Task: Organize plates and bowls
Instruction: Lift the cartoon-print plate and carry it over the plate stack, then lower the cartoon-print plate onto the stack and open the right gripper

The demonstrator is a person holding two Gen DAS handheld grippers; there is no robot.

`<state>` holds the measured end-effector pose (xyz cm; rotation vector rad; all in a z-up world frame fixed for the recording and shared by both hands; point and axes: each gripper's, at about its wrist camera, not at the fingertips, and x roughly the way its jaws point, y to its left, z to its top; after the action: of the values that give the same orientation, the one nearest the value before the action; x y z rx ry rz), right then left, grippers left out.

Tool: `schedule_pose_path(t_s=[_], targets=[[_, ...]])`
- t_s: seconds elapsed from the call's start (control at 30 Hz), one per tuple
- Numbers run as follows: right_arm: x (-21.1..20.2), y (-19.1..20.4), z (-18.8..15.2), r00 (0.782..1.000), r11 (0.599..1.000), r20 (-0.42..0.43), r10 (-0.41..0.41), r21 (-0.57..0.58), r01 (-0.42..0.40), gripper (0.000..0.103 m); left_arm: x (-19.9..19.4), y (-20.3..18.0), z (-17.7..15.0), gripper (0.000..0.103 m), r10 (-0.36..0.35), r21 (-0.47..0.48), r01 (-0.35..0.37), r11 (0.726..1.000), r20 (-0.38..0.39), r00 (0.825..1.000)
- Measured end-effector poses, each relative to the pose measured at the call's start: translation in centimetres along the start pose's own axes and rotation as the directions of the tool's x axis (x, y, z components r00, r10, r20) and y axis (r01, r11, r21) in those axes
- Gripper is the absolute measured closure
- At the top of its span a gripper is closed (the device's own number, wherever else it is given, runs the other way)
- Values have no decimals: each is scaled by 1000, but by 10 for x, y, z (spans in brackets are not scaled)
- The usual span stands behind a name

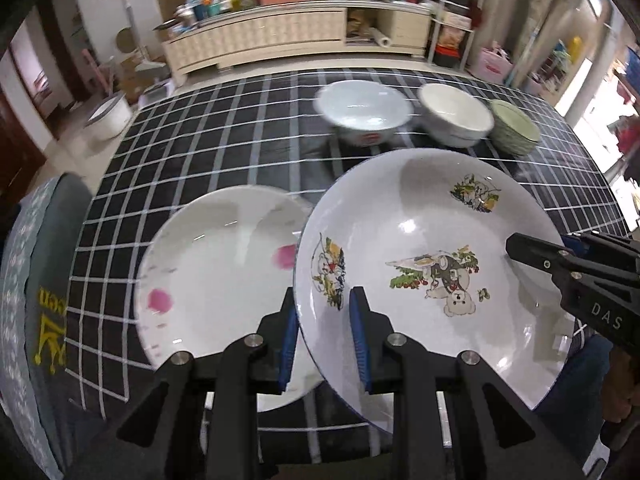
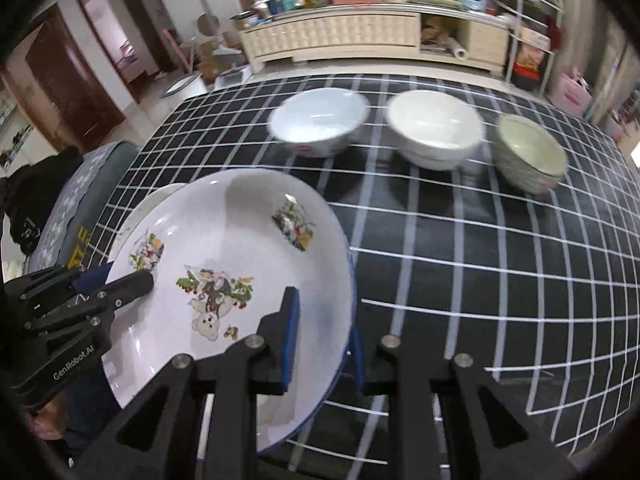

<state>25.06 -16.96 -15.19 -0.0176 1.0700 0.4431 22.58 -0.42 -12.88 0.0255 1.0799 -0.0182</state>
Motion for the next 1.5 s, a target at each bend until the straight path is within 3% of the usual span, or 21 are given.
schedule_pose_path(t_s=[0.33, 0.6, 1.5], targets=[[37, 67, 15, 1000, 994, -20, -11, -107, 9, 76, 4, 76, -20, 81, 38, -76, -39, 996, -15, 999], [64, 94, 25, 999, 987, -38, -29, -159, 22, 76, 20, 106, -26, 81, 47, -125, -52, 991, -42, 998], [99, 105, 26, 991, 988, -130, -18, -153, -2, 76, 39, 130, -20, 81, 74, -146, -81, 986, -57, 996]])
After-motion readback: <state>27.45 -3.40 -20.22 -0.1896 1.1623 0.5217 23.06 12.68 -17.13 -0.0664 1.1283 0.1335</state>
